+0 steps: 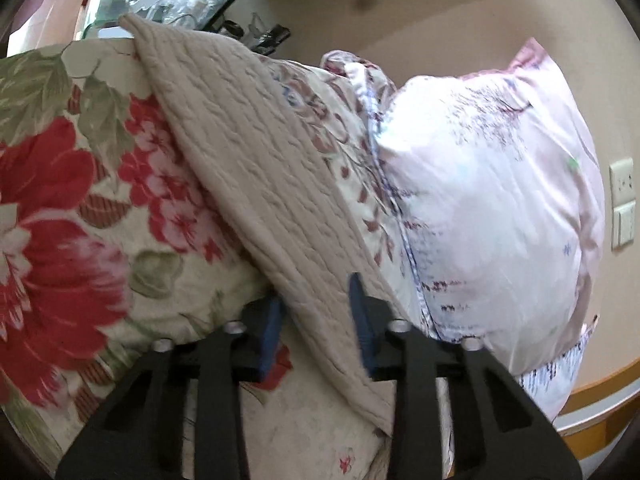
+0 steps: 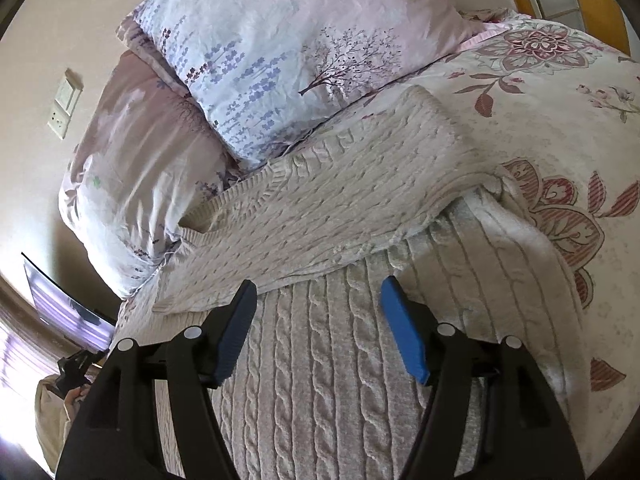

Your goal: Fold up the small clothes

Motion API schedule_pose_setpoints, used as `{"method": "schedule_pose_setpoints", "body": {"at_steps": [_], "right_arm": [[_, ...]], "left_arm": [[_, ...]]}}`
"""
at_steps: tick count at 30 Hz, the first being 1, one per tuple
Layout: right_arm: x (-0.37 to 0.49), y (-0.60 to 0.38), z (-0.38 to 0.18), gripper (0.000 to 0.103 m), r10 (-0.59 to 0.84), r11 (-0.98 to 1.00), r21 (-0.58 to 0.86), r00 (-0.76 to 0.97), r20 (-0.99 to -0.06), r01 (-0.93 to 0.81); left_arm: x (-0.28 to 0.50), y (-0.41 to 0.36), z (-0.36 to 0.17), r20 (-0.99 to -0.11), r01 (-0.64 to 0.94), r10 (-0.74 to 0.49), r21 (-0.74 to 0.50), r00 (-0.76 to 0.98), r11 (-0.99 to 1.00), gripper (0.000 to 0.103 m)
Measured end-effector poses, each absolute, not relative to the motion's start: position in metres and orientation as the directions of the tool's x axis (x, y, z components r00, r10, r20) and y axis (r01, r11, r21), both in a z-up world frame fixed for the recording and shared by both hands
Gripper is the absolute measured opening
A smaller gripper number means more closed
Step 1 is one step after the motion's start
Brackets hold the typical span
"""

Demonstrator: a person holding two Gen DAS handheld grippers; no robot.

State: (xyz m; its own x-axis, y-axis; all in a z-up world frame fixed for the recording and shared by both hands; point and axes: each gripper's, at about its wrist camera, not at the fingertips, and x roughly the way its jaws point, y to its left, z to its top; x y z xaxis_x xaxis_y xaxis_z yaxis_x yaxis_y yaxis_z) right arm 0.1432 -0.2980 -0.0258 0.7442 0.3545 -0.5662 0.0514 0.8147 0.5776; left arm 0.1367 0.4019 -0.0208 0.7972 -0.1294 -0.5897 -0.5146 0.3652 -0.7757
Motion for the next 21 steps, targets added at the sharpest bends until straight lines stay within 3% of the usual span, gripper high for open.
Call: {"method": "schedule_pose_setpoints", "body": {"at_steps": [1, 6, 14, 21], "right_arm": [[0.143, -0.298, -0.026, 0.067, 0.357, 0.813, 0.579, 0.744, -0.565, 0.05], [0.144, -0.297, -0.026, 0.067, 0.36, 0.815, 0.578, 0.743, -0.565, 0.045], [0.143, -0.297, -0.027, 0.067, 0.363, 0.809, 0.586, 0.747, -0.558, 0.045], [0.139, -0.301, -0.027, 0.067, 0.357, 0.795, 0.604, 0.761, -0.542, 0.058]], "left_arm": [[0.137, 0.402, -0.022, -0.591, -0.516, -0.135, -0.776, 0.795, 0.362, 0.007], [0.141, 0.392, -0.002, -0.542, -0.454, -0.141, -0.797, 0.828, 0.398, 0.006], [0.178, 0.304, 0.073, -0.361, -0.157, -0.331, -0.847, 0.872, 0.508, 0.006], [0.215, 0.178, 0.083, -0.365, -0.001, -0.501, -0.809, 0.785, 0.588, 0.005]]}}
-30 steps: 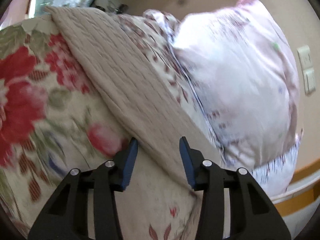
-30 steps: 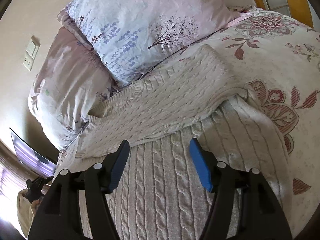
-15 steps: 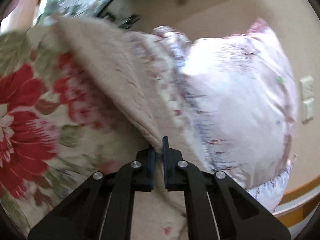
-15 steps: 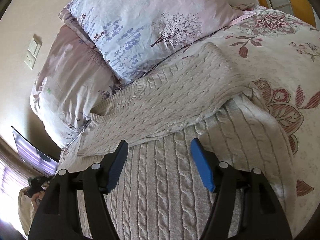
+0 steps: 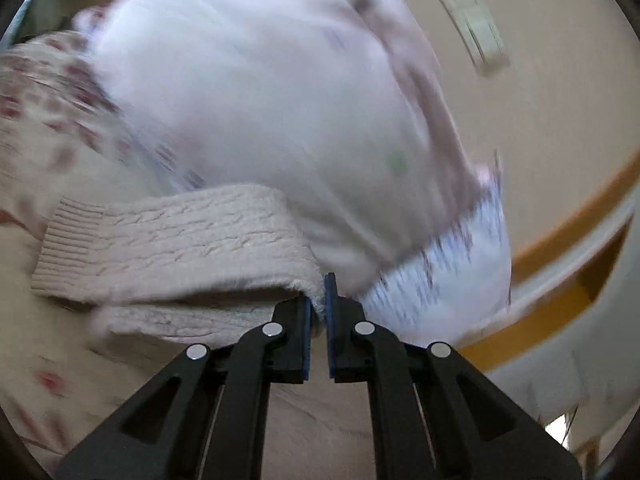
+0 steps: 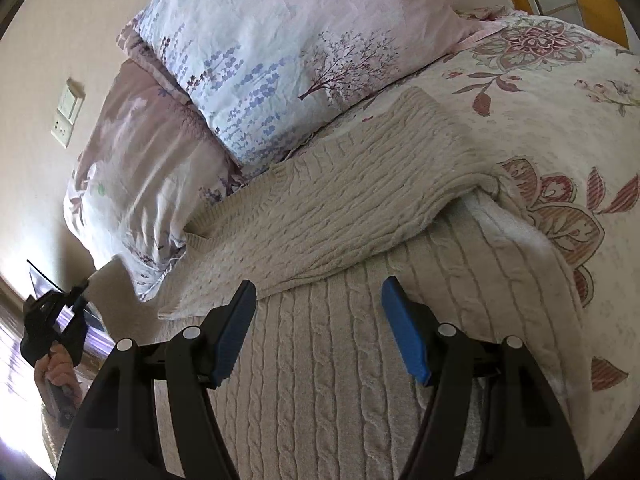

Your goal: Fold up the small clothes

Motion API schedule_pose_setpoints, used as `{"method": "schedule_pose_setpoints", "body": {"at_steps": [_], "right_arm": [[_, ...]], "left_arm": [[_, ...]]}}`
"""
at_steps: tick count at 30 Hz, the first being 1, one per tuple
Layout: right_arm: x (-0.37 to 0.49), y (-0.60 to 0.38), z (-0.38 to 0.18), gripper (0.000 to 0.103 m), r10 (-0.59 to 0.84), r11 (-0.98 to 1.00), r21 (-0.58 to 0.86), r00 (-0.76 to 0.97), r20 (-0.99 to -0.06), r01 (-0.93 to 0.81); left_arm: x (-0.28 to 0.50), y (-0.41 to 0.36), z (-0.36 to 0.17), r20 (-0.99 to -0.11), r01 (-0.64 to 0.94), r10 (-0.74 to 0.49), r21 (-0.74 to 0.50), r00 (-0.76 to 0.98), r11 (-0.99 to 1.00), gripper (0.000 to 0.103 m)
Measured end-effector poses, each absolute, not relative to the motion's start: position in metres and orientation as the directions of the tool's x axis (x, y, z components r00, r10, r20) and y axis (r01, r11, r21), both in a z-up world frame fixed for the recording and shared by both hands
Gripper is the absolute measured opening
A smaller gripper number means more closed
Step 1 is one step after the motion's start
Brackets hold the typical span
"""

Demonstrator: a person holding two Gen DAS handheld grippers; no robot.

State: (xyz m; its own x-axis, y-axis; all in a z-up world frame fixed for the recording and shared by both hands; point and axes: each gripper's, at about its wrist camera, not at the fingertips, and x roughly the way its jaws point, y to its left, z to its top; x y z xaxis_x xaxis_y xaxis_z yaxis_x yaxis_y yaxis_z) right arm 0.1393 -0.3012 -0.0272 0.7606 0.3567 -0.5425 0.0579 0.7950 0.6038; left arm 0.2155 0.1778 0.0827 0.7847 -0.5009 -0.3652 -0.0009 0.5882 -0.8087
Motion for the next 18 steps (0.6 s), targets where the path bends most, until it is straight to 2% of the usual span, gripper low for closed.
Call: {"method": "schedule_pose_setpoints", "body": {"at_steps": [2, 5, 7, 8, 10, 12, 18], "right_arm": [[0.139, -0.302, -0.026, 0.067, 0.353, 0.796, 0.603, 0.76, -0.545, 0.063], [0.141, -0.297, -0.021, 0.067, 0.335, 0.825, 0.56, 0.74, -0.583, 0.068], [0.141, -0.288, -0.011, 0.067, 0.337, 0.855, 0.518, 0.721, -0.606, 0.035], [0.14, -0.285, -0.005, 0.067, 0.337, 0.865, 0.502, 0.72, -0.607, 0.019], [0.139, -0.276, 0.014, 0.067, 0.334, 0.895, 0.445, 0.723, -0.605, -0.041], [0.141, -0.258, 0.034, 0.067, 0.34, 0.923, 0.361, 0.723, -0.602, -0.133], [0.158, -0.168, 0.065, 0.066, 0.451, 0.875, 0.154, 0.656, -0.606, -0.46]], "left_arm": [[0.225, 0.138, 0.076, -0.393, 0.033, -0.549, -0.791, 0.738, 0.611, 0.006], [0.237, 0.067, 0.05, -0.496, 0.081, -0.629, -0.744, 0.599, 0.663, 0.006], [0.241, 0.041, 0.034, -0.552, 0.091, -0.657, -0.726, 0.514, 0.682, 0.015], [0.239, 0.033, 0.026, -0.576, 0.093, -0.663, -0.718, 0.478, 0.69, 0.027], [0.23, 0.036, 0.024, -0.567, 0.117, -0.673, -0.717, 0.474, 0.687, 0.034], [0.216, 0.053, 0.029, -0.549, 0.138, -0.664, -0.709, 0.508, 0.692, 0.046], [0.187, 0.127, 0.027, -0.545, 0.024, -0.549, -0.695, 0.633, 0.719, 0.047]]}}
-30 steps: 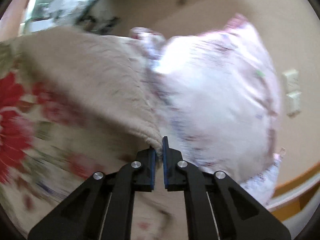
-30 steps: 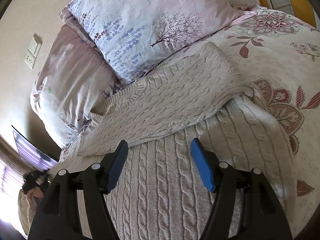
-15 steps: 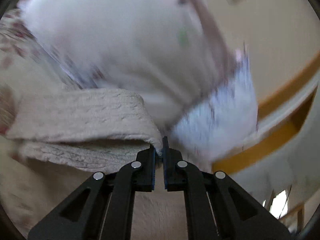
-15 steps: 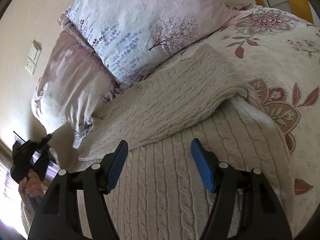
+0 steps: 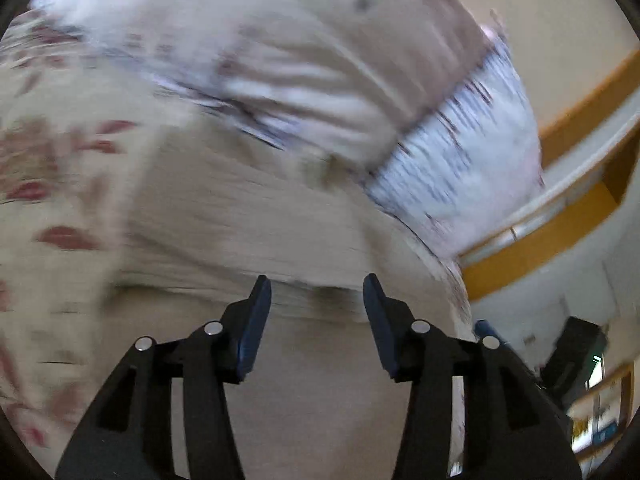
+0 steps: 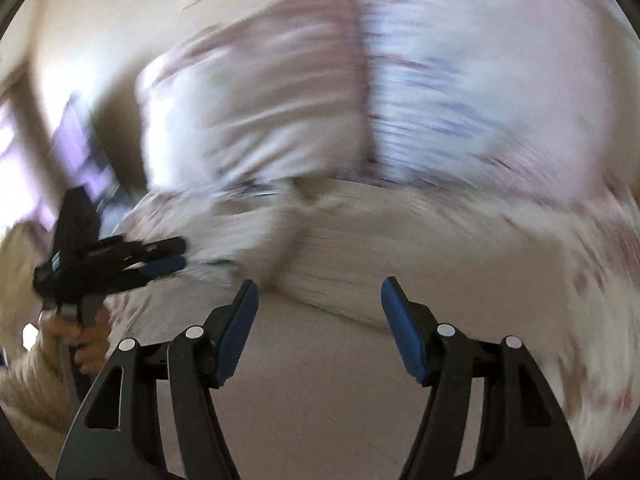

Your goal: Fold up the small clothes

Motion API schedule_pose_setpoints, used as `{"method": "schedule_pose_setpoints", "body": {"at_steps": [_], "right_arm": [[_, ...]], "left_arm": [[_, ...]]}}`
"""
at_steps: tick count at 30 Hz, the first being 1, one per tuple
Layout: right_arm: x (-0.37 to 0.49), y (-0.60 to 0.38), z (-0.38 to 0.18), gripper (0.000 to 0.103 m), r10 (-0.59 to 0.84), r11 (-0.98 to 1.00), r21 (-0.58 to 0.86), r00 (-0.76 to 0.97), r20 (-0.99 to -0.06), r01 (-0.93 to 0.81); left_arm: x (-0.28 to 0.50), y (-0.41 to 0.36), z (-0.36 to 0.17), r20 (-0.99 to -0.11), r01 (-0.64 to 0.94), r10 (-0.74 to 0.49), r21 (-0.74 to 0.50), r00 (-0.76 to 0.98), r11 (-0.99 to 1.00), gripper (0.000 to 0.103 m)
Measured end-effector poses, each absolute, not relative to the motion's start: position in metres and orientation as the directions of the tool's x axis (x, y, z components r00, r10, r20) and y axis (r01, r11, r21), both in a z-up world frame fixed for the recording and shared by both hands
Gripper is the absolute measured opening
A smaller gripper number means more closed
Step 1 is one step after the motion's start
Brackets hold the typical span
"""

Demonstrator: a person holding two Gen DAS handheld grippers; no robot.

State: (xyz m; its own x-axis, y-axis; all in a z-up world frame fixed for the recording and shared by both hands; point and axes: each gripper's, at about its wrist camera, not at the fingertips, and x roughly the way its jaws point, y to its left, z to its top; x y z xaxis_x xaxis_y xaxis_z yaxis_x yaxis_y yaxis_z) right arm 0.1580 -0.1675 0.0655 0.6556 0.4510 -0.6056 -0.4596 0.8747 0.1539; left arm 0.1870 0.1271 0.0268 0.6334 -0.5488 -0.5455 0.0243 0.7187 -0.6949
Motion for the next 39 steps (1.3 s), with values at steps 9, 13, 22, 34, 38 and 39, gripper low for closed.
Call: {"method": "schedule_pose_setpoints", "body": {"at_steps": [9, 13, 22, 34, 38, 39], "right_arm": [[0.186, -0.024, 0.031, 0.045, 0.476, 0.679, -0.105, 0.545, -0.69, -0.726], [0.198, 0.005, 0.009, 0.045, 0.406, 0.635, -0.201, 0.544, -0.734, -0.746], [0.207, 0.01, -0.013, 0.03, 0.294, 0.666, -0.308, 0.618, -0.729, -0.68], [0.212, -0.134, 0.044, 0.008, 0.388, 0.922, 0.241, 0.761, -0.52, -0.305], [0.203, -0.24, 0.009, 0.009, 0.32, 0.879, 0.477, 0.726, -0.608, 0.012], [0.2, -0.255, 0.0, 0.011, 0.296, 0.874, 0.481, 0.709, -0.64, 0.069]], "left_arm": [[0.185, 0.175, -0.007, -0.58, -0.13, -0.494, -0.723, 0.648, 0.679, 0.033], [0.181, 0.181, -0.011, -0.572, -0.128, -0.501, -0.732, 0.65, 0.669, 0.032], [0.181, 0.184, -0.015, -0.554, -0.127, -0.518, -0.753, 0.651, 0.645, 0.029], [0.179, 0.186, -0.016, -0.557, -0.136, -0.514, -0.753, 0.652, 0.644, 0.023], [0.178, 0.186, -0.016, -0.557, -0.136, -0.516, -0.754, 0.65, 0.642, 0.022], [0.178, 0.186, -0.016, -0.557, -0.136, -0.517, -0.755, 0.65, 0.642, 0.022]]}}
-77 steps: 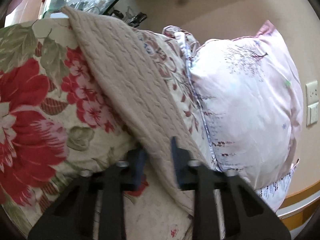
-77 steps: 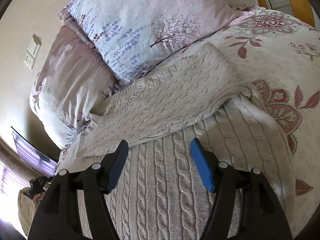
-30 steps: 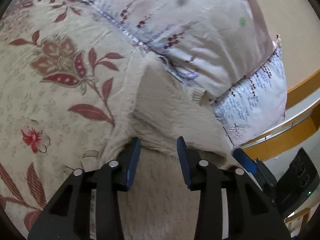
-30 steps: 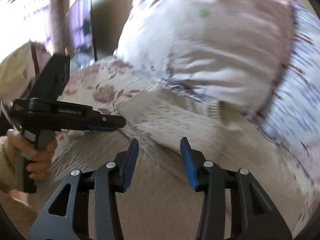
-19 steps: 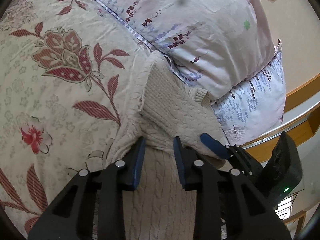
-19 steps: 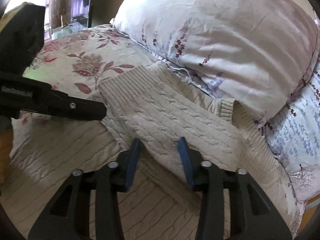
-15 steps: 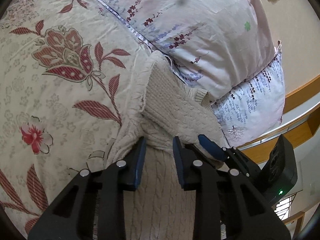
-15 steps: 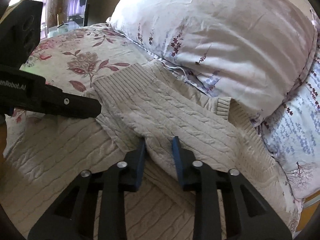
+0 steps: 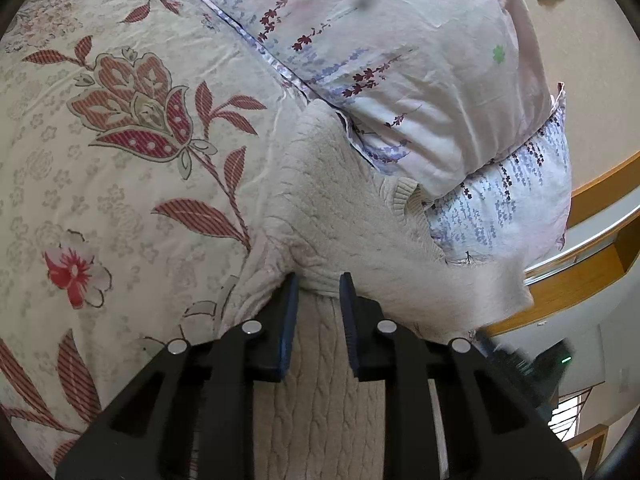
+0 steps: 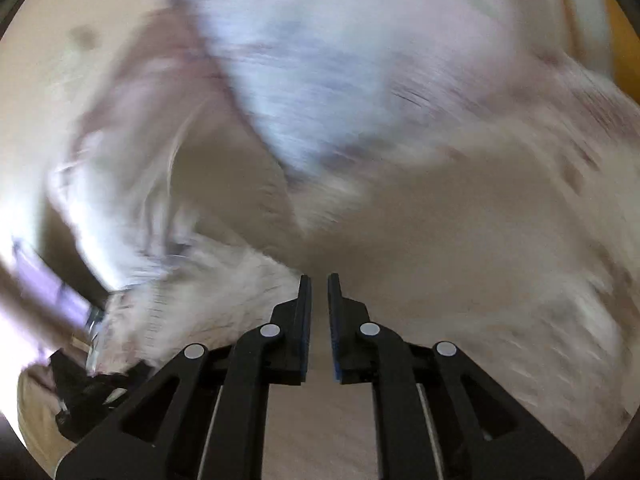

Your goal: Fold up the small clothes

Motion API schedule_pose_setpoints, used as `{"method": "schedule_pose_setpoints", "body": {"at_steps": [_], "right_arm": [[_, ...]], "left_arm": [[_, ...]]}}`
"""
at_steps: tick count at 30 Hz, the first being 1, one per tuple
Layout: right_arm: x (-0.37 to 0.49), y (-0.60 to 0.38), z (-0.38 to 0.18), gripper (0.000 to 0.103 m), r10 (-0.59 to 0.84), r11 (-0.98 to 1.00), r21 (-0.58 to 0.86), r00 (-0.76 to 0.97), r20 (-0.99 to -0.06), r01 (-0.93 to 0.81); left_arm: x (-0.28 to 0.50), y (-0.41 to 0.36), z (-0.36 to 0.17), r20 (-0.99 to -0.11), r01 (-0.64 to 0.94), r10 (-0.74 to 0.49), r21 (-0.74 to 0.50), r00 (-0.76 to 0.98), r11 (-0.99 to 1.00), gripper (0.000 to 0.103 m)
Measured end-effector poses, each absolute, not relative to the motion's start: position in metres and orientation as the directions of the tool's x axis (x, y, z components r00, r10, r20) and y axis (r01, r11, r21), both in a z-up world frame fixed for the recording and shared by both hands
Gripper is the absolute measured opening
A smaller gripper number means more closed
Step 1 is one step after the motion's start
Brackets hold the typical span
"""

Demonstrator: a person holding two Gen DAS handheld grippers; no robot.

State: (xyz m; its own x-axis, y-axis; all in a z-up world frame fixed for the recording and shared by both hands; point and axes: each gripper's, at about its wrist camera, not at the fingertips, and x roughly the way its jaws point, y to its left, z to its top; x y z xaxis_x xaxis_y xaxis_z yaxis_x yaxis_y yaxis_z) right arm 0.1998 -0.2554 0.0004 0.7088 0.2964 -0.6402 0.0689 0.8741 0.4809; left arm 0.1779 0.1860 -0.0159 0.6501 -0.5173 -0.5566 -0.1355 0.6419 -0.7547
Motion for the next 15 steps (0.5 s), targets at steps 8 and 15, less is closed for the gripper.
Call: {"method": "schedule_pose_setpoints", "body": {"at_steps": [8, 15], "right_arm": [[0.193, -0.329, -0.007, 0.047, 0.312, 0.753, 0.625, 0.723, -0.616, 0.208], [0.227, -0.327, -0.03, 0.036, 0.362, 0.713, 0.654, 0.666, -0.652, 0.253]], "left_arm": [[0.178, 0.186, -0.016, -0.557, -0.137, -0.517, -0.755, 0.65, 0.641, 0.022], [0.178, 0.186, -0.016, -0.557, -0.138, -0.519, -0.756, 0.649, 0.64, 0.022]]}}
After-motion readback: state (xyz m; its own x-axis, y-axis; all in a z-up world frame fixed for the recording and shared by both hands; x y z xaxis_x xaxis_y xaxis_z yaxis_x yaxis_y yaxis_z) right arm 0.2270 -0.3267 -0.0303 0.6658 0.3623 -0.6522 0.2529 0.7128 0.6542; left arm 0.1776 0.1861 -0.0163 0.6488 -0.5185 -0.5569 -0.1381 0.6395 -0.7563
